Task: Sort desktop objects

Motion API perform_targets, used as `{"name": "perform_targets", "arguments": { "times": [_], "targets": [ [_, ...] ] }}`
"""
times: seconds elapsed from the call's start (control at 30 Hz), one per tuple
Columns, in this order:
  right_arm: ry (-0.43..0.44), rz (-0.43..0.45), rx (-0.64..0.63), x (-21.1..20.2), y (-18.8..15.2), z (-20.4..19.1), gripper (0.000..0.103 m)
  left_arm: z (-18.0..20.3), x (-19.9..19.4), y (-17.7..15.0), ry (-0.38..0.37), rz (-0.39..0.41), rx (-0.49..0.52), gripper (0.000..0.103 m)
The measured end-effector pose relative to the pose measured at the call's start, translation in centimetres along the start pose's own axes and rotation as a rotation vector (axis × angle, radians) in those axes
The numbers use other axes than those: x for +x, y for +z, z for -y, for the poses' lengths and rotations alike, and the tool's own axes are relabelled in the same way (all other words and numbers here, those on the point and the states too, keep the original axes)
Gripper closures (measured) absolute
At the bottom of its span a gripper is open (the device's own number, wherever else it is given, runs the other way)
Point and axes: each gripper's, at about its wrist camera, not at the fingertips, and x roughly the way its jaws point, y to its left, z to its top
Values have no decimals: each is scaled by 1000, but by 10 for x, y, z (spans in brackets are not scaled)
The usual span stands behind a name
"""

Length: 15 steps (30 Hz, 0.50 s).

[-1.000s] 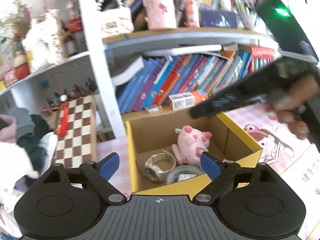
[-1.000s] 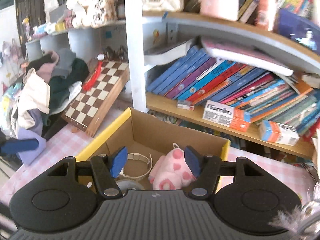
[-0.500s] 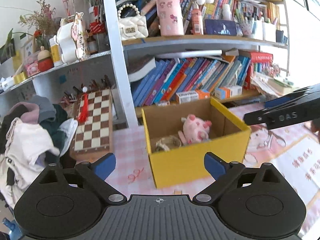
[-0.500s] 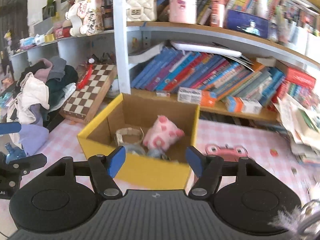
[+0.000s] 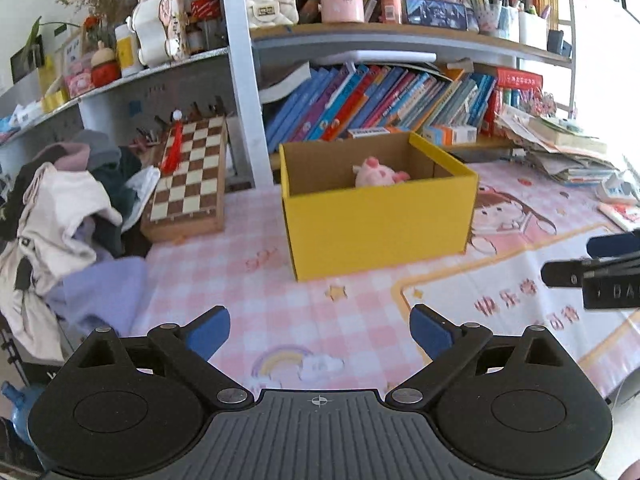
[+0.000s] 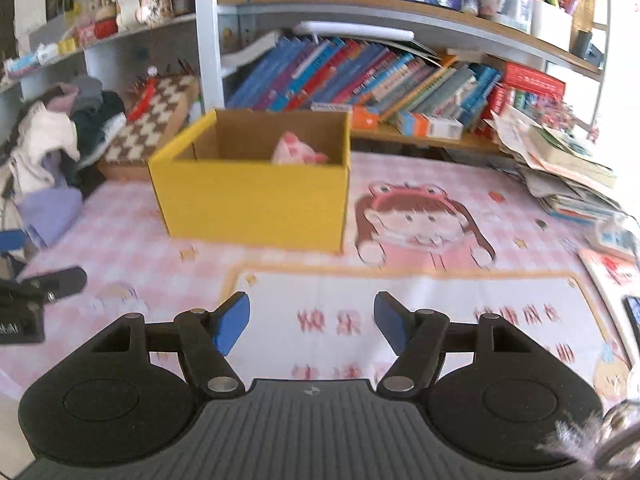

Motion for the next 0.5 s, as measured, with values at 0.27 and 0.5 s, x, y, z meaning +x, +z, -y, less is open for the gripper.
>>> {"name": "perform_targets", "arguments": {
  "times": [0.27,0.5],
  "targets": [
    [-17,-45,39,-9,-39,-13,22,9,-10,-27,-5,-39,0,5],
    [-10,-62,21,-16,-50,-21,17,13,-17,-46,-8,-71,-11,5]
  ]
}}
